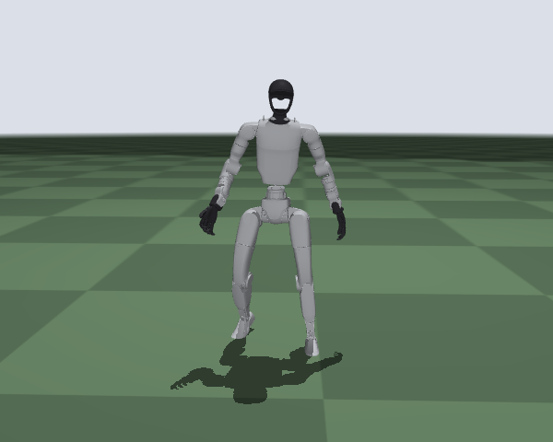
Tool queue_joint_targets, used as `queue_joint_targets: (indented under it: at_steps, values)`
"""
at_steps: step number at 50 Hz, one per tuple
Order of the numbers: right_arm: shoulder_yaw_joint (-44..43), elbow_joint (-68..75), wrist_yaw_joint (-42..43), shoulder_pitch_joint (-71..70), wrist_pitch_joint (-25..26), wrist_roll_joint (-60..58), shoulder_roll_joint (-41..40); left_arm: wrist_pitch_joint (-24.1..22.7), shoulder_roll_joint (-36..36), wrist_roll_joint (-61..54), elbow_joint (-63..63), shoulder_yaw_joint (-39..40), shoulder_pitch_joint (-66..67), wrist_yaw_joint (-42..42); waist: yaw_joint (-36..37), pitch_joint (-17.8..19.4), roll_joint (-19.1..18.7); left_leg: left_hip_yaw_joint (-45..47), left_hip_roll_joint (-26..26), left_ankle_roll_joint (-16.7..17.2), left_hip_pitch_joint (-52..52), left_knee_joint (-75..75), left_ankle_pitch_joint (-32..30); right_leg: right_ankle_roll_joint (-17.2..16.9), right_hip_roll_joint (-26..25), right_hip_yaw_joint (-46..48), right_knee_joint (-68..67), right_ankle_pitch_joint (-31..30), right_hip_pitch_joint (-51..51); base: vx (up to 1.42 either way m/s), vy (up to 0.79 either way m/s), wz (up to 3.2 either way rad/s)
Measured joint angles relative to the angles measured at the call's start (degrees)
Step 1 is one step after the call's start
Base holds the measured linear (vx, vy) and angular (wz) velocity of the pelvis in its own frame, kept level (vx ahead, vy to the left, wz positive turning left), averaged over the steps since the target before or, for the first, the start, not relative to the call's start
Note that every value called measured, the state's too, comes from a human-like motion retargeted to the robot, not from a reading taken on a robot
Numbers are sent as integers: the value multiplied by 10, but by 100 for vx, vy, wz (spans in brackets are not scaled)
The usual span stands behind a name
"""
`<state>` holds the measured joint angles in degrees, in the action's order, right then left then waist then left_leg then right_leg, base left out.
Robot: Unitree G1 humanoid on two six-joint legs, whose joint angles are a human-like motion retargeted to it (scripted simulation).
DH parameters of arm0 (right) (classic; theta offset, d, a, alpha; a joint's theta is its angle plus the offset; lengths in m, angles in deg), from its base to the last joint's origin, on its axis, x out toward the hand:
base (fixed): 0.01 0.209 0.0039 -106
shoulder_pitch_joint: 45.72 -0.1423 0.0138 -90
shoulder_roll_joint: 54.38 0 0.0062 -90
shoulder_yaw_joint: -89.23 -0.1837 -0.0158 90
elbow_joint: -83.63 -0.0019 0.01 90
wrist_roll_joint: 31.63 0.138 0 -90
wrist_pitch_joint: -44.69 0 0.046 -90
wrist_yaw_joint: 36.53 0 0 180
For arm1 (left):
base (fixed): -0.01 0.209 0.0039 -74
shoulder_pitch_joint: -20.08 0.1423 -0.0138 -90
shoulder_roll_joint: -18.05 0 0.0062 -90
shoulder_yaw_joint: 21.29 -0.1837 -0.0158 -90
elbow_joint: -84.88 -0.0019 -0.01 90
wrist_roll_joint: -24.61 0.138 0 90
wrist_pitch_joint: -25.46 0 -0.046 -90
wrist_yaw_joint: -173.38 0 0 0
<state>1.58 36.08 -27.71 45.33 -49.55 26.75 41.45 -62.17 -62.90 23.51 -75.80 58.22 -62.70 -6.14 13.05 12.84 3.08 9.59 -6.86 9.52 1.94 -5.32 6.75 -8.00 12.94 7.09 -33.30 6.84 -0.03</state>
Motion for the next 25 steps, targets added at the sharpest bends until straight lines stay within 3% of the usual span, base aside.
queue_joint_targets:
  at_steps: [2,3,6,8,10,12,13,15,18,20,21,22,23,25]
  values:
    - [-33,-39,-4,35,-22,51,-9,-1,9,-11,32,-9,-17,25,-17,2,-3,-8,-6,3,24,14,3,22,4,13,-103,10,-38,36,19,42]
    - [-50,-66,-58,47,-28,107,-11,-3,13,-15,47,-15,-31,31,-27,4,-8,-12,-12,3,33,20,3,45,5,22,-143,20,-55,33,16,41]
    - [-82,-93,38,58,-71,60,15,2,26,-27,85,-27,-79,73,-49,8,-17,-20,-23,6,58,32,8,90,20,57,-249,57,-105,32,12,34]
    - [-105,-123,66,52,-91,39,35,1,33,-39,104,-36,-114,86,-67,9,-21,-26,-27,7,71,40,12,101,22,66,-290,71,-137,31,8,37]
    - [-128,-170,10,37,-96,53,55,-3,40,-53,118,-49,-148,77,-87,8,-23,-37,-28,5,80,45,15,95,16,64,-304,76,-167,31,5,48]
    - [-142,-181,47,11,-96,-35,100,-5,46,-63,126,-62,-184,83,-107,7,-25,-46,-27,7,86,47,20,80,5,57,-286,74,-190,31,2,50]
    - [-144,-178,116,-9,-88,-124,128,-6,47,-67,129,-68,-205,95,-115,7,-27,-50,-25,9,88,46,23,71,0,54,-266,73,-199,31,1,49]
    - [-137,-184,114,-46,-15,-314,193,-3,48,-64,137,-78,-239,83,-134,9,-30,-60,-19,6,88,39,31,51,-4,53,-200,71,-203,33,-1,50]
    - [-117,-215,172,-103,30,-460,260,-19,51,-72,160,-101,-272,100,-152,12,-30,-75,-3,12,94,25,49,14,-3,70,-27,59,-172,37,-7,57]
    - [-96,-246,237,-140,26,-538,285,-44,48,-51,176,-102,-273,106,-173,11,-26,-88,14,0,86,-29,92,-24,10,88,75,24,-142,42,-12,76]
    - [-63,-248,254,-182,49,-579,304,-47,48,-62,181,-111,-291,123,-170,22,-28,-93,20,5,92,-23,87,-31,1,75,151,-29,-118,38,-16,40]
    - [-31,-252,244,-219,55,-624,320,-57,49,-70,186,-118,-301,128,-169,32,-31,-99,26,6,96,-27,86,-35,-4,64,207,-70,-96,36,-18,18]
    - [-3,-257,182,-246,27,-678,327,-79,47,-69,192,-122,-295,108,-171,37,-35,-106,29,-1,96,-51,94,-35,-4,60,225,-88,-78,37,-18,21]
    - [65,-246,213,-308,59,-821,345,-88,44,-55,194,-127,-287,129,-166,48,-50,-105,27,-12,76,-113,97,-22,-6,53,225,-92,-66,37,-18,1]
